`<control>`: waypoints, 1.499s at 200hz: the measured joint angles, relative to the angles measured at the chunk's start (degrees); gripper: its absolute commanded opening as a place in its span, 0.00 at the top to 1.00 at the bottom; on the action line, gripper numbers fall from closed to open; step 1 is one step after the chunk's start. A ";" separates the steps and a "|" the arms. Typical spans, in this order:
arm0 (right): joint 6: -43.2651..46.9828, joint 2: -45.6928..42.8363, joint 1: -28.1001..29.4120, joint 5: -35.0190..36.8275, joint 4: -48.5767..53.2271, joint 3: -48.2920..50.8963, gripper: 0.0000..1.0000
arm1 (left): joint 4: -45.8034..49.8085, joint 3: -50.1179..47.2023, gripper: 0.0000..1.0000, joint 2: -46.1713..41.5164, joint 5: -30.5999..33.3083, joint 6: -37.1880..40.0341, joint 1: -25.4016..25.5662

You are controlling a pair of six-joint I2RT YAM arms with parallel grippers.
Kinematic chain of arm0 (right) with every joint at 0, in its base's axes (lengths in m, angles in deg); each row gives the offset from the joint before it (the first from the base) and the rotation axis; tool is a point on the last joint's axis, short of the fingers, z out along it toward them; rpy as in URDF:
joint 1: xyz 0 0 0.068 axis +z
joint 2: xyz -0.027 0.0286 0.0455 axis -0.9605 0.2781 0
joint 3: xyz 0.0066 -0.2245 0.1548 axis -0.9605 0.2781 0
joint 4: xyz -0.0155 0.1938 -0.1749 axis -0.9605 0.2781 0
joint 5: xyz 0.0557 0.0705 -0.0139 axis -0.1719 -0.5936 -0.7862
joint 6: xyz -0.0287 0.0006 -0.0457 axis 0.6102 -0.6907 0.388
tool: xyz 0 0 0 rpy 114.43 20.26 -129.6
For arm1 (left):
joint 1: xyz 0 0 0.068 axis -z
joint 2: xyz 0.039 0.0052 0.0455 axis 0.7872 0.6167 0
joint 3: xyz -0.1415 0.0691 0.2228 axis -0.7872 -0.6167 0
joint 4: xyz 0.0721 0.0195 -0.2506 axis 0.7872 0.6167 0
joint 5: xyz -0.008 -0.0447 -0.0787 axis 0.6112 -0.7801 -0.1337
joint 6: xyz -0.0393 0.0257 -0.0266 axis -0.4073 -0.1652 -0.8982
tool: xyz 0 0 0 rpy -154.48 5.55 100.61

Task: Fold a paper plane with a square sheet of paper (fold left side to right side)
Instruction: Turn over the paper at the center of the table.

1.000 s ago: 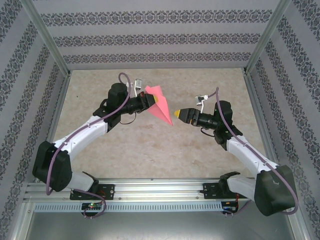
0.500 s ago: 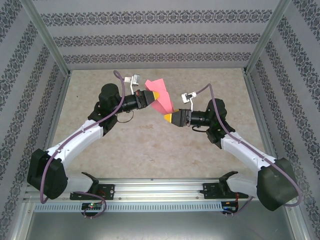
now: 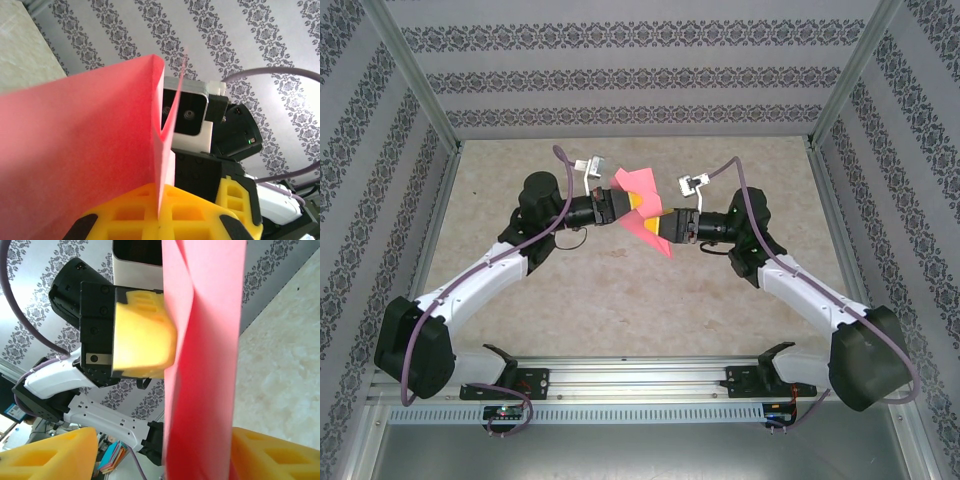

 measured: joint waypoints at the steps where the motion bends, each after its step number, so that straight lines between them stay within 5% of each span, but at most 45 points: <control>1: -0.04 0.04 0.02 0.00 0.00 -0.02 0.37 | 0.00 0.00 0.95 0.02 0.00 -0.02 0.04; 129: 2.99 1.66 0.74 -0.07 4.79 -0.07 0.80 | -0.35 -0.85 0.91 2.58 -1.44 0.04 0.55; 185: 7.63 1.66 0.74 0.81 12.07 -0.24 0.93 | 4.07 -0.81 0.44 2.34 -0.24 4.00 0.52; 216: 13.57 1.60 0.70 3.04 21.18 -1.77 0.97 | 18.53 -0.44 0.31 -1.73 7.21 10.93 -0.13; 249: 21.79 1.60 0.72 8.46 33.66 -5.11 1.00 | 33.42 0.74 0.28 -8.44 20.02 17.66 -0.79; 300: 33.33 4.22 6.19 29.14 54.07 -13.55 1.00 | 45.05 -0.22 0.27 -16.59 37.75 20.59 -1.03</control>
